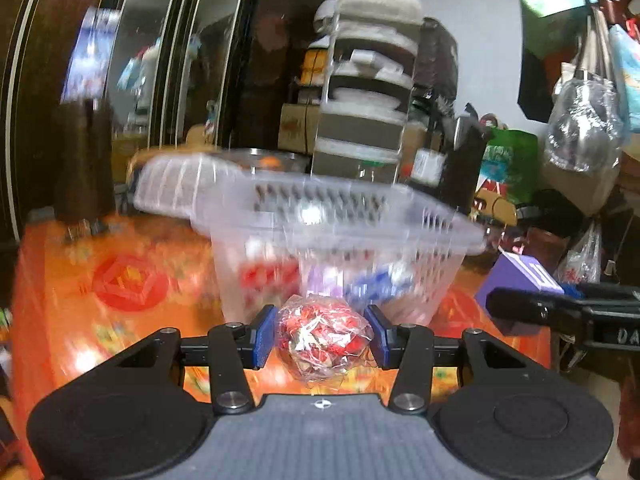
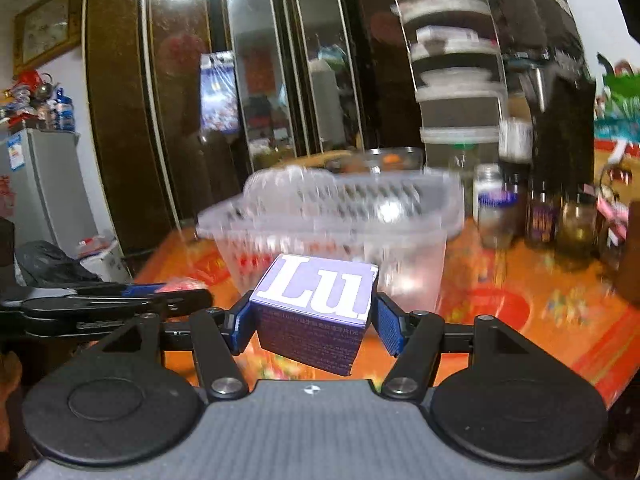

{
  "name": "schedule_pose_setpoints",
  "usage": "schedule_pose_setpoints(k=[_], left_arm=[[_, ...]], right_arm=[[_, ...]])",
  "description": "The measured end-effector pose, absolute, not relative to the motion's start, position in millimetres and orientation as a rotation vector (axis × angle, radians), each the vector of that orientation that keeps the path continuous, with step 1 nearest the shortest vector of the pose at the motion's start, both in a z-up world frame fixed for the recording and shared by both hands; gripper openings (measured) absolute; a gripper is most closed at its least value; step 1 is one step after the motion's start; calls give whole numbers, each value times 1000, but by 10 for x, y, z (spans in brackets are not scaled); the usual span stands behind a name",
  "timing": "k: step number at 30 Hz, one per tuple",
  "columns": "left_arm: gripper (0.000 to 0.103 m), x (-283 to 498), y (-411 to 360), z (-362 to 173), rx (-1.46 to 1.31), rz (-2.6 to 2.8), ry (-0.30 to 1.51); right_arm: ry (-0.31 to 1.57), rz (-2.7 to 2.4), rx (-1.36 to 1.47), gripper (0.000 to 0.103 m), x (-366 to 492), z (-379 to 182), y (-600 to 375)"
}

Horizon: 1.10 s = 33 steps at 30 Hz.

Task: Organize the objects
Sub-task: 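Carry the candy ball with the left tool while the right tool carries the Lu box over the basket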

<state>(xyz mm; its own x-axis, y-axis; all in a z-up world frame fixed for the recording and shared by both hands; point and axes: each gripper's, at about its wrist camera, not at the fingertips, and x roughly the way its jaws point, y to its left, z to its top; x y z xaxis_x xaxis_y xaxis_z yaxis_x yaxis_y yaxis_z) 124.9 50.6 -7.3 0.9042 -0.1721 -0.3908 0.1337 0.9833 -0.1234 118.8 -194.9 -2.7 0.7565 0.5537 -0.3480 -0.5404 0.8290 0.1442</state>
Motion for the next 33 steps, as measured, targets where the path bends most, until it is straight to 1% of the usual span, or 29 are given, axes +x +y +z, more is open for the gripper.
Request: schedule_pose_setpoints(k=[5, 8, 11, 13, 17, 20, 24, 31, 33], left_arm=[[51, 1414, 540, 612, -81, -195, 373], [51, 1790, 469, 932, -79, -226, 396], [51, 2285, 382, 1064, -105, -242, 465], [51, 2533, 346, 1034, -111, -231, 506], [51, 3016, 322, 745, -152, -190, 629], [51, 3192, 356, 556, -165, -155, 676], [51, 3325, 442, 376, -187, -134, 718], [52, 3378, 561, 188, -218, -119, 752], [56, 3364, 580, 168, -224, -123, 749]], right_arm=[[346, 598, -30, 64, 1434, 489, -1917], [385, 634, -33, 65, 1751, 750, -1809], [435, 622, -52, 65, 2137, 882, -1659], [442, 611, -82, 65, 2357, 871, -1586], [550, 574, -131, 65, 2771, 623, -1441], [618, 541, -159, 65, 2953, 407, -1407], [667, 572, -118, 65, 3054, 269, -1424], [700, 592, -163, 65, 3040, 161, -1306], [700, 588, -168, 67, 3019, 150, -1287]])
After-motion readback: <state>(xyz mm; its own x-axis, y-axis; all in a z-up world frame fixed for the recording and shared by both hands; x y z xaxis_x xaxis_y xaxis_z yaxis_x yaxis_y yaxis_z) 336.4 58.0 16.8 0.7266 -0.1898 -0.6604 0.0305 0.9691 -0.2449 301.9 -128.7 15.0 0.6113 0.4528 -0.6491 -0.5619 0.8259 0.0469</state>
